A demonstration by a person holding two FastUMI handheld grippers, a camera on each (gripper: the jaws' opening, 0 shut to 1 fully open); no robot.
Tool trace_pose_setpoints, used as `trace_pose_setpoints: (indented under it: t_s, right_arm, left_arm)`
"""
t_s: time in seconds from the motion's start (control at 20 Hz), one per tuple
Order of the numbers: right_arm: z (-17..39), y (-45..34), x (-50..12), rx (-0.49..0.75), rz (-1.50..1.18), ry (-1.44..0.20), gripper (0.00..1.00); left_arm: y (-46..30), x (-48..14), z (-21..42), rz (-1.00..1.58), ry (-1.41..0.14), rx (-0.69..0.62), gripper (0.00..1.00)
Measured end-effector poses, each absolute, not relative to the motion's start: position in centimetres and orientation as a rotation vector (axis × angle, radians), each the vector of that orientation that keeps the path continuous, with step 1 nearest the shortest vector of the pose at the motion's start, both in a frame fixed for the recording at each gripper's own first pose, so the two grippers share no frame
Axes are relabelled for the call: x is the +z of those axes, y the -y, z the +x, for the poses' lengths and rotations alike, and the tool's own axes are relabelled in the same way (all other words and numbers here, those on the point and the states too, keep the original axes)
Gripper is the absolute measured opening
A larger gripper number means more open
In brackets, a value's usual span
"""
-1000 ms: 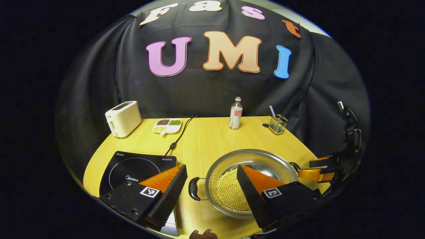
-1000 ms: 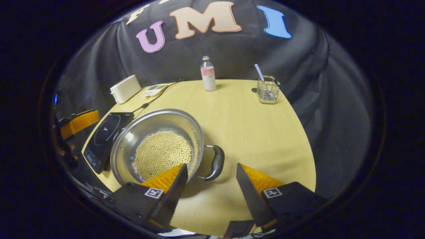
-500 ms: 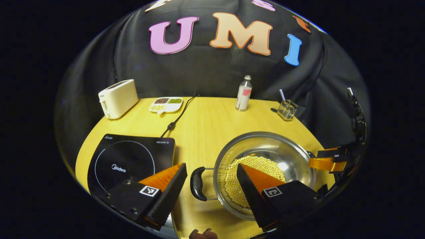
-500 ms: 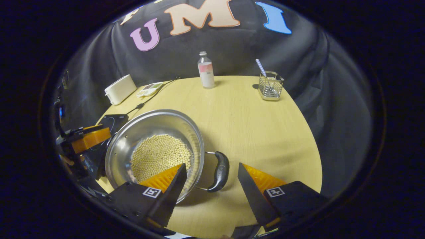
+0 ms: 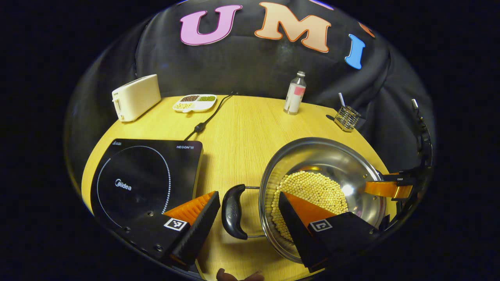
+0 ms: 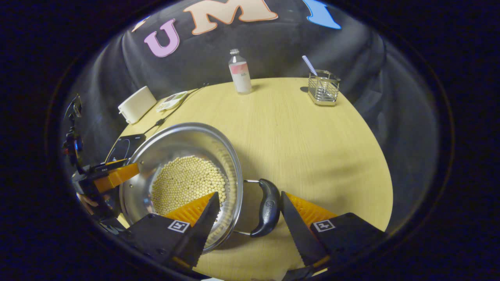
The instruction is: First push the handle of the pot to place it horizontally, then grasp the pot with both hands and set it on the induction cooktop.
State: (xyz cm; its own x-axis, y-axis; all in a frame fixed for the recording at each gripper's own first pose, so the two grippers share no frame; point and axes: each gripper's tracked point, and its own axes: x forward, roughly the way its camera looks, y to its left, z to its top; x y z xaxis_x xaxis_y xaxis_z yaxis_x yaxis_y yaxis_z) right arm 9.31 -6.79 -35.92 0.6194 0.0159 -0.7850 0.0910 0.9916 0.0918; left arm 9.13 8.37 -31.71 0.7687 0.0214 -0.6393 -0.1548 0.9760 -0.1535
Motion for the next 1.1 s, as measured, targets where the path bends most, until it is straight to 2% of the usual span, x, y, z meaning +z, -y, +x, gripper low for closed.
trace_pose_setpoints:
  t_s: [0.15, 0.25, 0.35, 0.4, 0.45, 0.5, 0.55, 0.6, 0.75, 0.9, 0.95, 1.05, 1.1]
  right_arm:
    - [9.6, 6.6, -36.1, -0.044, 0.140, -0.906, 0.98]
    - [9.7, 6.5, -36.2, -0.044, 0.143, -0.906, 0.90]
    - [9.7, 6.4, -36.4, -0.043, 0.147, -0.914, 0.88]
    - [9.7, 6.4, -36.5, -0.040, 0.147, -0.917, 0.94]
    - [9.6, 6.4, -36.2, -0.041, 0.144, -0.916, 0.88]
    - [9.8, 6.4, -36.5, -0.042, 0.142, -0.914, 0.87]
    - [9.7, 6.4, -36.3, -0.041, 0.144, -0.916, 0.86]
    - [9.6, 7.0, -36.6, -0.063, 0.129, -0.916, 0.89]
    - [9.6, 7.3, -36.5, -0.077, 0.173, -0.926, 0.65]
    - [9.8, 7.3, -36.5, -0.081, 0.173, -0.917, 0.61]
    - [9.8, 7.3, -36.5, -0.080, 0.168, -0.914, 0.56]
    - [10.0, 7.3, -36.8, -0.087, 0.172, -0.911, 0.57]
    - [9.8, 7.3, -36.4, -0.087, 0.171, -0.910, 0.53]
  left_arm:
    - [-8.6, -32.3, 9.2, -0.202, -0.694, 0.111, 0.98]
    - [-8.7, -32.5, 9.4, -0.199, -0.695, 0.113, 0.97]
    - [-8.7, -32.8, 9.3, -0.195, -0.704, 0.116, 0.94]
    - [-8.7, -32.9, 9.3, -0.192, -0.707, 0.120, 0.82]
    - [-8.8, -33.0, 9.3, -0.190, -0.707, 0.122, 0.81]
    - [-8.8, -33.0, 9.3, -0.190, -0.709, 0.129, 0.78]
    - [-8.8, -33.1, 9.3, -0.192, -0.708, 0.128, 0.84]
    - [-8.8, -33.2, 9.3, -0.193, -0.707, 0.129, 0.75]
    - [-8.8, -33.2, 9.4, -0.186, -0.711, 0.127, 0.71]
    - [-8.8, -33.2, 9.4, -0.190, -0.710, 0.128, 0.71]
    - [-8.9, -33.2, 9.4, -0.191, -0.710, 0.128, 0.69]
    - [-8.8, -33.2, 9.3, -0.195, -0.708, 0.131, 0.68]
    - [-8.9, -33.2, 9.4, -0.196, -0.709, 0.131, 0.67]
